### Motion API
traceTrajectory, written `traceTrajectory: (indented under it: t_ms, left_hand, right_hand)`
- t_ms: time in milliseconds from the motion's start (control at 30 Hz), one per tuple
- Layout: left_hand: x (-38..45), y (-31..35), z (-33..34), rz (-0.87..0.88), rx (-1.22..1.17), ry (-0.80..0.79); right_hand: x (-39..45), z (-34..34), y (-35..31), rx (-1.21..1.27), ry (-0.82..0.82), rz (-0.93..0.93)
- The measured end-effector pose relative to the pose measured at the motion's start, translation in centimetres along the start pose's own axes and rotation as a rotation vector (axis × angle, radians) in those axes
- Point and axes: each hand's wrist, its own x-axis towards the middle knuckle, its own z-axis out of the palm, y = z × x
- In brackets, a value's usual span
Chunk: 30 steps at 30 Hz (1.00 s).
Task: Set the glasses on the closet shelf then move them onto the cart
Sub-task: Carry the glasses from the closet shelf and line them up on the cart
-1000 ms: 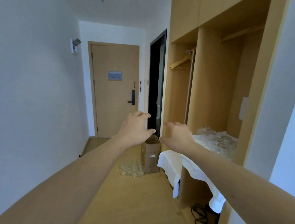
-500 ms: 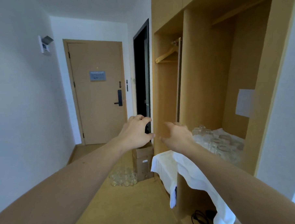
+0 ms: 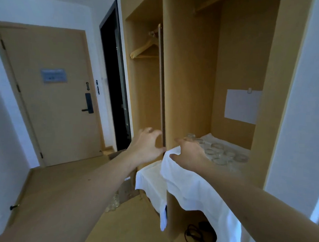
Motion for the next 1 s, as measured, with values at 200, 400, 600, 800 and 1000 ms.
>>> traceTrajectory:
  t_ms: [200,400,600,800,1000]
  left_hand:
    - [5.3,-0.9,2.5,0.117,-0.015,-0.061]
    - [10.8,-2.2,3.9,0.287,-0.054,-0.119]
    - [15.5,-3.3,6.2,0.425,-0.156,-0.191]
    - [18.9,-5.2,8.8,0.519,-0.219,-0.253]
    - [21.7,-7.1,11.5,0.625,-0.288,-0.279]
  right_hand:
    - [2.9,1.4,1.5,-0.029,0.018,0.101]
    - [6.0,2.6,2.4,-0.044,0.057,0.243]
    - [9.3,3.7,2.6,-0.117,0.073,0.388]
    - [11.4,5.2,2.8,-0.157,0.055,0.517]
    - [12.3,7.5,3.0,-0.166,0.024,0.628]
